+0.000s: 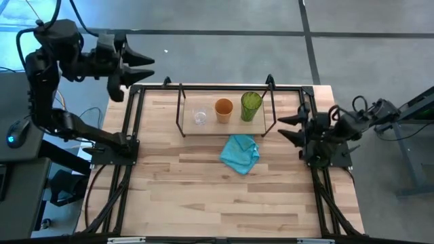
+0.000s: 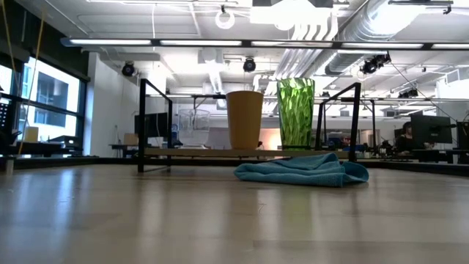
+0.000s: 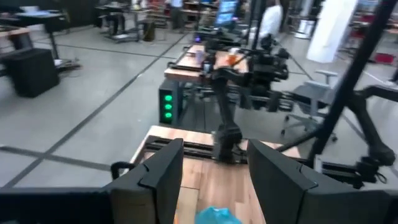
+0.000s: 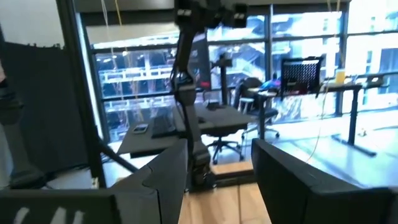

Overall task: Stack small to large cups/mugs on shelf
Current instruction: Return to Home Position

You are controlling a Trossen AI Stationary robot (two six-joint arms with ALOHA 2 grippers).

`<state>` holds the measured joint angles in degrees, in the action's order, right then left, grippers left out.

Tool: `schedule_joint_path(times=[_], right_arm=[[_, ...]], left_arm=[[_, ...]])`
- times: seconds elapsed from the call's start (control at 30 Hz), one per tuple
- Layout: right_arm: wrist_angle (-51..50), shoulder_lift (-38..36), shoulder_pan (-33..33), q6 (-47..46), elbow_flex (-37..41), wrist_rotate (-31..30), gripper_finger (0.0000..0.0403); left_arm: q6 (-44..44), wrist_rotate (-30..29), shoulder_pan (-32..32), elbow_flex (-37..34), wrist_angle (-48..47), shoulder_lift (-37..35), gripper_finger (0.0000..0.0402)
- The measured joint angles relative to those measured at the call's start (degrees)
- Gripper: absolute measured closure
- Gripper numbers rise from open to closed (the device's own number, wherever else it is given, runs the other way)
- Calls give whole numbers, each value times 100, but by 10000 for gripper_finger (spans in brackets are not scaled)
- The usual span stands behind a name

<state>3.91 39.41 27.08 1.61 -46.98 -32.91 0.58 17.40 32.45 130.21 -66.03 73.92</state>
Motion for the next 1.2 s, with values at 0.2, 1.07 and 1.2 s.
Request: schedule_joint_path(times=[0.2,1.07,1.2], right_arm=[[21,-244,-137,192,0,4,231],[-146,-733,-161,312,0,4,231],[-206,-730,-161,230,0,4,231]], left_arm=[[-33,104,6,0,-21,-30,234],[-16,706,-97,-2500,1589,-526,234],[122,710,-329,-3557,2598,-1060,234]])
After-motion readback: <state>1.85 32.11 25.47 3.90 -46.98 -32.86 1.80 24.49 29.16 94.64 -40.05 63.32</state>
